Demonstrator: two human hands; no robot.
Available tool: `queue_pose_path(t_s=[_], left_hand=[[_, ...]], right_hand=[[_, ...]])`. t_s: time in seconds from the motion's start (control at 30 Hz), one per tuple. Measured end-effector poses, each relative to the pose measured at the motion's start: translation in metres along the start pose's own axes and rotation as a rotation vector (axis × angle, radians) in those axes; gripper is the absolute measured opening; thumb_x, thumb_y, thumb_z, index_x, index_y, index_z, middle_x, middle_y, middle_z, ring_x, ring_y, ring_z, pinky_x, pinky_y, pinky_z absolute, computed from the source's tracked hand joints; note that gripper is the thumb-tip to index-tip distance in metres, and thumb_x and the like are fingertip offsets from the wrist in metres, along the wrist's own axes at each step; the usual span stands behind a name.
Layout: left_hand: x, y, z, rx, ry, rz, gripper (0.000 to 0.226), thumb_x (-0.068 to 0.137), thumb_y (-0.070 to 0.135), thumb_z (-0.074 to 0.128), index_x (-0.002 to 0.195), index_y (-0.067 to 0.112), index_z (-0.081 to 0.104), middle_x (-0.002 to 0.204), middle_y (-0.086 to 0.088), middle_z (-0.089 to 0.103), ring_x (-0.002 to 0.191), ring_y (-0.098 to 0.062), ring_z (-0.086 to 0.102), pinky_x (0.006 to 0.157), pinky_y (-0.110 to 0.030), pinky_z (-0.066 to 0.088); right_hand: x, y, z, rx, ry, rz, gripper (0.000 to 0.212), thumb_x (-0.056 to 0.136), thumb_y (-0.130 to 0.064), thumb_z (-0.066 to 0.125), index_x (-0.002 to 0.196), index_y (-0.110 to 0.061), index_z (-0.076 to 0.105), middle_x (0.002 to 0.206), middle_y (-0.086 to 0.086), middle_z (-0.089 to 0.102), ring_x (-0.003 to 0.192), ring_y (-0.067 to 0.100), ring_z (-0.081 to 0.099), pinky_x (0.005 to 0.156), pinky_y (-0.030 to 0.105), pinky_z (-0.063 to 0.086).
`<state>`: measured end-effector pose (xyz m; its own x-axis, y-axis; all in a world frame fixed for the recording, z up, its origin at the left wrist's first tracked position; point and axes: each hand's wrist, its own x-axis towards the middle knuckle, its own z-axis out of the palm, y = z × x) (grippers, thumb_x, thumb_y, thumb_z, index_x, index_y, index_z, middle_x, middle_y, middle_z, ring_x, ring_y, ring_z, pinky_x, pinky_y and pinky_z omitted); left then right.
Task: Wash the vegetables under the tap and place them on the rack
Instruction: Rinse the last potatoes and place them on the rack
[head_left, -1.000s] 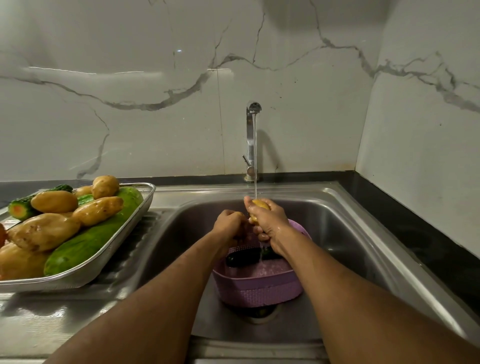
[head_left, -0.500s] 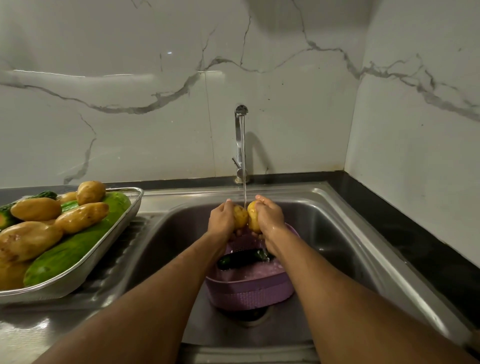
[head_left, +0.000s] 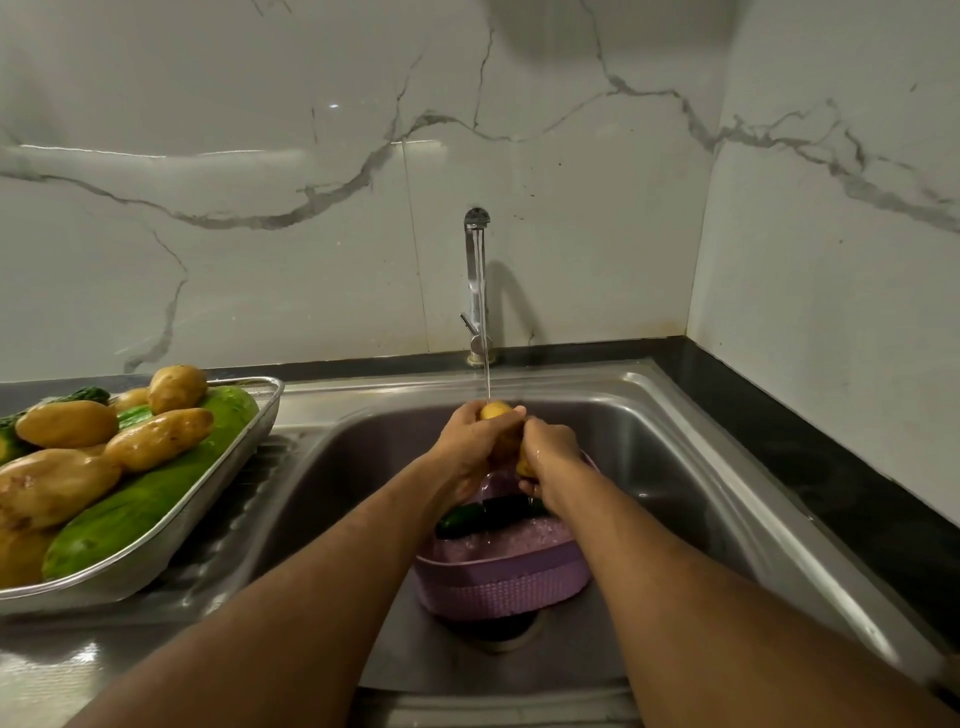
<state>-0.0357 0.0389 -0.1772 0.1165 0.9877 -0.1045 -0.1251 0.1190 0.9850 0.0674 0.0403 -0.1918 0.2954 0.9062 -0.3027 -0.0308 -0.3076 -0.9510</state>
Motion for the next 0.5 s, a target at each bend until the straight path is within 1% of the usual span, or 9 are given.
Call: queue_pose_path(t_s=[0.03,0.07,0.13,0.2,0.27,0.33,0.37,0.43,0.5], left_hand=[[0.000,-0.002,0.000,-0.019,0.033,-0.009,0.043,0.094,0.020,0.074,0.130,0.009,0.052,0.121,-0.019,0.059,0.095,-0.026,0.065,0.057,-0.029,0.059],[0.002,-0.004,-0.002,-0.029,0.071,-0.018,0.045,0.094,0.023,0.075,0.130,0.011,0.051,0.121,-0.018,0.058,0.095,-0.027,0.065,0.055,-0.029,0.059],[0.007,-0.008,-0.007,0.037,0.145,-0.009,0.048,0.092,0.036,0.075,0.128,0.014,0.052,0.119,-0.015,0.059,0.093,-0.025,0.067,0.057,-0.030,0.059],[0.010,-0.011,-0.011,0.054,0.169,0.037,0.049,0.091,0.046,0.074,0.124,0.014,0.056,0.107,-0.014,0.066,0.074,-0.017,0.068,0.057,-0.027,0.057],[0.010,-0.010,-0.014,0.054,0.150,0.095,0.049,0.092,0.050,0.070,0.122,0.013,0.059,0.091,-0.012,0.068,0.058,-0.012,0.062,0.051,-0.022,0.053],[0.009,-0.008,-0.012,0.073,0.142,0.146,0.048,0.095,0.051,0.064,0.121,0.011,0.061,0.077,-0.008,0.064,0.050,-0.009,0.054,0.046,-0.021,0.048],[0.008,-0.006,-0.010,0.067,0.151,0.163,0.045,0.098,0.050,0.061,0.120,0.011,0.061,0.076,-0.007,0.063,0.049,-0.009,0.053,0.045,-0.021,0.048],[0.008,-0.003,-0.007,0.026,0.172,0.149,0.034,0.106,0.045,0.050,0.116,0.014,0.061,0.081,-0.010,0.062,0.050,-0.011,0.054,0.045,-0.022,0.048],[0.008,-0.002,-0.004,-0.027,0.177,0.127,0.033,0.111,0.040,0.040,0.113,0.014,0.060,0.083,-0.013,0.061,0.051,-0.015,0.055,0.046,-0.025,0.050]], right_hand=[[0.000,0.000,-0.001,-0.005,-0.004,-0.001,0.032,0.102,-0.037,0.049,0.111,-0.009,0.063,0.091,0.010,0.065,0.077,0.021,0.061,0.061,0.033,0.054],[-0.001,0.001,-0.001,-0.011,-0.012,0.001,0.032,0.102,-0.036,0.049,0.108,-0.009,0.064,0.087,0.010,0.065,0.073,0.021,0.061,0.059,0.031,0.051],[-0.004,0.002,-0.002,-0.019,-0.026,0.006,0.030,0.101,-0.036,0.049,0.101,-0.011,0.066,0.084,0.010,0.067,0.071,0.021,0.061,0.060,0.031,0.050],[-0.006,0.001,-0.002,0.002,-0.057,0.008,0.030,0.099,-0.036,0.051,0.097,-0.012,0.070,0.078,0.008,0.071,0.067,0.019,0.062,0.058,0.029,0.050],[-0.007,0.000,0.001,0.052,-0.111,-0.007,0.028,0.099,-0.033,0.053,0.100,-0.012,0.072,0.072,0.005,0.071,0.062,0.017,0.064,0.056,0.027,0.049],[-0.006,-0.001,0.002,0.083,-0.114,-0.034,0.025,0.099,-0.031,0.055,0.102,-0.012,0.071,0.073,0.006,0.071,0.061,0.018,0.062,0.055,0.028,0.049],[-0.006,-0.002,0.003,0.095,-0.105,-0.044,0.023,0.099,-0.029,0.055,0.102,-0.012,0.070,0.073,0.006,0.070,0.059,0.018,0.058,0.053,0.028,0.049],[-0.005,-0.002,0.002,0.101,-0.090,-0.049,0.020,0.099,-0.027,0.056,0.099,-0.012,0.069,0.070,0.007,0.067,0.053,0.017,0.052,0.052,0.028,0.048],[-0.004,-0.001,0.001,0.075,-0.086,-0.052,0.018,0.095,-0.024,0.057,0.096,-0.011,0.070,0.070,0.007,0.066,0.052,0.018,0.050,0.052,0.028,0.046]])
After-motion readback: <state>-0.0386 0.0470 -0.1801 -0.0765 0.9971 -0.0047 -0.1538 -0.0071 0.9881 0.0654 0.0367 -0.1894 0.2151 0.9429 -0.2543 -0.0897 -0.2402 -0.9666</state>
